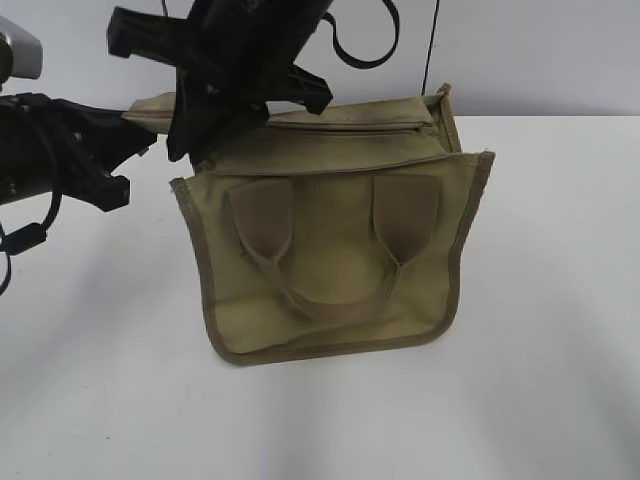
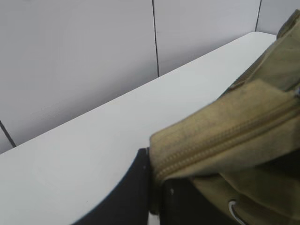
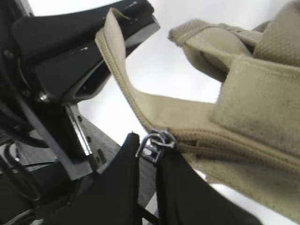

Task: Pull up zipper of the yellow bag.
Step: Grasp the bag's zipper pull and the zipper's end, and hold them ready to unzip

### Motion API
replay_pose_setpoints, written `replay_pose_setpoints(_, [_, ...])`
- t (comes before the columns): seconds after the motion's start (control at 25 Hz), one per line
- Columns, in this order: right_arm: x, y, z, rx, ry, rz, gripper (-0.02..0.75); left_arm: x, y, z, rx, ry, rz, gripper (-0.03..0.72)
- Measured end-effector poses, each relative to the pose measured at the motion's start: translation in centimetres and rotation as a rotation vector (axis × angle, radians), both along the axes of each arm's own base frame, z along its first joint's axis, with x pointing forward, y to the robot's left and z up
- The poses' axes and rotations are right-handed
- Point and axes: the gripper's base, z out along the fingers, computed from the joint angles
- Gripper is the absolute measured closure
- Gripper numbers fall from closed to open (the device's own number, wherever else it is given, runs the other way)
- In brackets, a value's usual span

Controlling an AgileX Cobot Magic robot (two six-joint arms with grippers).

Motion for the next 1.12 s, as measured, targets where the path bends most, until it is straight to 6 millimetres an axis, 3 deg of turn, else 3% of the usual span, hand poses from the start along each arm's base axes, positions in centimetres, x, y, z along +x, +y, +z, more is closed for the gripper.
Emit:
replay_pose_setpoints(0.12, [1.2, -1.4, 0.4, 0.073, 0.034, -0.002, 0.685, 0.0, 0.0, 0.0, 0.000, -0.005, -0.007, 0.687])
replay_pose_setpoints(0.24, [2.3, -3.0, 0.8, 0.105, 0.047, -0.008, 0.741, 0.1, 0.3, -0.2, 0.010, 0.017, 0.022, 0.687])
replay_pose_setpoints(0.48, [3.0, -3.9, 1.3, 0.191, 0.049, 0.008, 0.752, 0.1, 0.2, -0.2, 0.025, 0.021, 0.018, 0.687])
replay_pose_setpoints(1.12, [3.4, -4.7, 0.1, -0.026, -0.022, -0.049, 0.752, 0.0, 0.0, -0.3, 0.042, 0.013, -0.009, 0.687])
